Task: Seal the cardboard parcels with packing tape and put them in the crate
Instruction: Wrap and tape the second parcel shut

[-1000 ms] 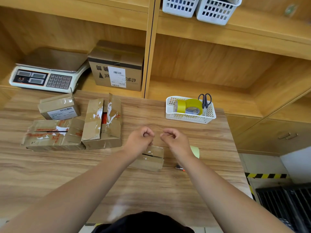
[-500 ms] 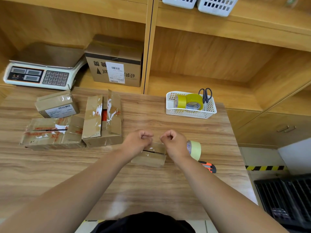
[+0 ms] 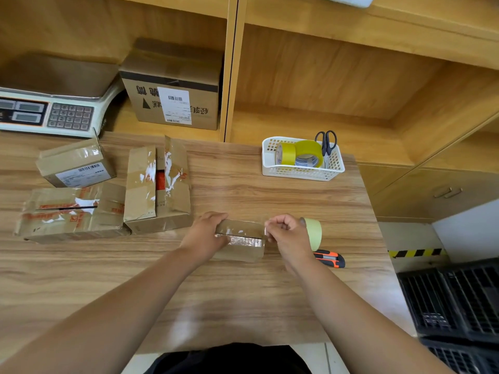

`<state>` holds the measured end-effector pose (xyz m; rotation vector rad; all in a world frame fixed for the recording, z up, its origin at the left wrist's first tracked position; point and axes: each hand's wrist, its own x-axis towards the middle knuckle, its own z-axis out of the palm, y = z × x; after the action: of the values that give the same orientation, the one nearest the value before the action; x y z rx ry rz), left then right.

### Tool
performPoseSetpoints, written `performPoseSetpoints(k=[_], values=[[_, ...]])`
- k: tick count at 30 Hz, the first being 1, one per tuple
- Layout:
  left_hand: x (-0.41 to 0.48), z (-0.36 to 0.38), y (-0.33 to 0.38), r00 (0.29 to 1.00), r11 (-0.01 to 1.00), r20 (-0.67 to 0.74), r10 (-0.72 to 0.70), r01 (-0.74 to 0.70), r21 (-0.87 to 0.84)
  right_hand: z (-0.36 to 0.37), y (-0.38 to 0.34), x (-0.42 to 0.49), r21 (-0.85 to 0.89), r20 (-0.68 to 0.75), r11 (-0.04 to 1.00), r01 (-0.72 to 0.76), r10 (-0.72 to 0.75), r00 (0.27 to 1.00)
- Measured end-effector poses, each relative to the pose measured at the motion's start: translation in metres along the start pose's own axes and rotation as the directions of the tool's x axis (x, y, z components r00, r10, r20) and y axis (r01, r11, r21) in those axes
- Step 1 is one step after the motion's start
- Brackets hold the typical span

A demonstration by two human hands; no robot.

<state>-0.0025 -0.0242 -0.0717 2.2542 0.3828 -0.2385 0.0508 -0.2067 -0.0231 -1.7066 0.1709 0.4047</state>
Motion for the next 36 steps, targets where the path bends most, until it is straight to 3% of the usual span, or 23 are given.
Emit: performPoseSetpoints(k=[7,12,15,19,28,36], values=[[0.004,0.005,-0.009,0.997,0.985,0.044,-0.059,0.066,-0.157,0.013,-0.003,-0.006,-0.017,0.153,0.987,-0.157,0.158,0.976],[0.004,0.008,-0.020,0.998,0.990,0.056,0.019,-0.011,-0.141,0.025,-0.007,0.000,0.039,0.288,0.937,-0.348,0.323,0.902],[0.002,0.013,-0.024,0.997,0.997,0.048,0.063,-0.061,-0.043,0.031,0.001,0.003,-0.105,0.193,0.935,-0.338,0.352,0.916],[-0.002,0.020,-0.026,0.995,0.994,-0.009,0.104,-0.103,0.023,0.036,0.009,0.003,-0.254,0.058,0.935,-0.248,0.271,0.961],[-0.004,0.030,-0.027,0.980,0.991,-0.151,0.130,-0.133,-0.007,0.046,0.023,-0.002,-0.320,-0.089,0.933,-0.163,0.142,0.986],[-0.003,0.033,-0.025,0.978,0.992,-0.170,0.118,-0.123,-0.018,0.051,0.032,0.000,-0.419,-0.188,0.889,-0.183,0.111,0.976]])
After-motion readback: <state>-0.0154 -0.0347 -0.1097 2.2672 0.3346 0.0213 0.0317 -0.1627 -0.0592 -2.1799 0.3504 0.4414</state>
